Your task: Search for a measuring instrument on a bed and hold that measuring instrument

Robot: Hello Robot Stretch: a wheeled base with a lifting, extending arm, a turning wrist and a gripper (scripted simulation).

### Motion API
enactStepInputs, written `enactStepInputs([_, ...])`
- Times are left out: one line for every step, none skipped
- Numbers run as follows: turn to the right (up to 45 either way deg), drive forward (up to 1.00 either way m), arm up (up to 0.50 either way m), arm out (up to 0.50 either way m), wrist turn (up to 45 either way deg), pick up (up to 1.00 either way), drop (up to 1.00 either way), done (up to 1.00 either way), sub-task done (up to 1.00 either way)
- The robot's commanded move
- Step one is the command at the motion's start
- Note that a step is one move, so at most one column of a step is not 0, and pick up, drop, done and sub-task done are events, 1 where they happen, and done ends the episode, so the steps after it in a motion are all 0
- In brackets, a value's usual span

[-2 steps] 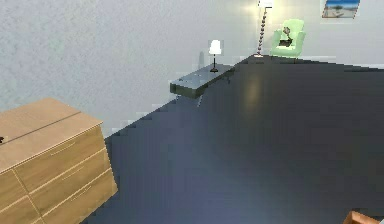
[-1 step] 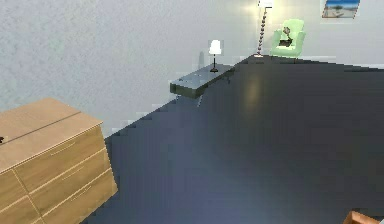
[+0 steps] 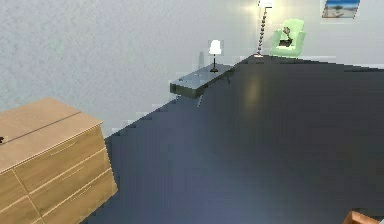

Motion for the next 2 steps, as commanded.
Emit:
enactStepInputs([0.0, 0.00, 0.00, 0.00, 45.0, 0.00, 0.00, 0.00, 0.00])
enactStepInputs([0.0, 0.00, 0.00, 0.00, 30.0, 0.00, 0.00, 0.00, 0.00])
